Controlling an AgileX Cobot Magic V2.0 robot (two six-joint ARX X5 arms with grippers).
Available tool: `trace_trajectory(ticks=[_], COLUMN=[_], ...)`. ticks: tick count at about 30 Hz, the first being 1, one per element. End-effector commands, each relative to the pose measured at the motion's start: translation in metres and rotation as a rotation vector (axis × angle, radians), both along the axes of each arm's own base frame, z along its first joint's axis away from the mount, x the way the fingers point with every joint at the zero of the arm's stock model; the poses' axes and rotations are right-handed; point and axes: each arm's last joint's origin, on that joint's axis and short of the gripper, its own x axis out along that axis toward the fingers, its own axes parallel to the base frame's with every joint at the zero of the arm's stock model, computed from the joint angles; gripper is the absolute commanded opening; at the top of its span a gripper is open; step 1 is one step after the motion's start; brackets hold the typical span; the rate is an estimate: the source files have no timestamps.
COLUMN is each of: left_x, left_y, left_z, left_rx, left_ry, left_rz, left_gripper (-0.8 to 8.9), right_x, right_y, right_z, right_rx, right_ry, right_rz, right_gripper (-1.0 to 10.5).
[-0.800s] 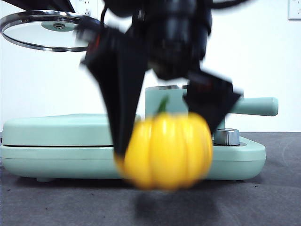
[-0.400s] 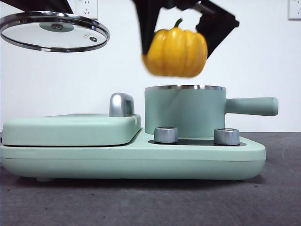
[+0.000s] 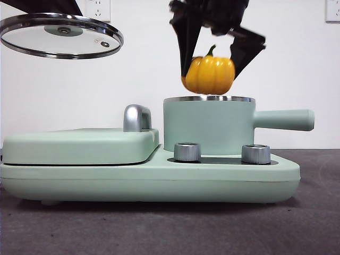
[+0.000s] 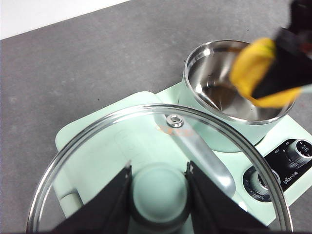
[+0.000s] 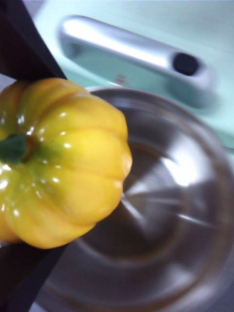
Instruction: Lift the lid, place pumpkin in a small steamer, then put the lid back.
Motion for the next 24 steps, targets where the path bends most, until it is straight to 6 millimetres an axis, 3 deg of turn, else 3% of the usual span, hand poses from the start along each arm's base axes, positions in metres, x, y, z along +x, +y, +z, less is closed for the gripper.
trace_trajectory(ticks=[1, 7, 24], left_x=[0.0, 0.0, 0.0], left_y=[-0.001, -0.001, -0.001], left_z=[0.008, 0.008, 0.007], left_rx=[-0.021, -0.021, -0.026], left_ry=[-0.036, -0.036, -0.032], left_rz=[-0.004, -0.004, -0.001], left_gripper=[0.15, 0.15, 0.15], right_x=[0.017, 0.038, 0.051], right_y=[0.006, 0.011, 0.02], right_z=[-0.005, -0.03, -0.079], right_rx=[-0.005, -0.041, -0.15], right_ry=[-0.022, 0.037, 0.156], right_rz=[0.026, 0.017, 0.011], right_gripper=[3.6, 3.6, 3.6])
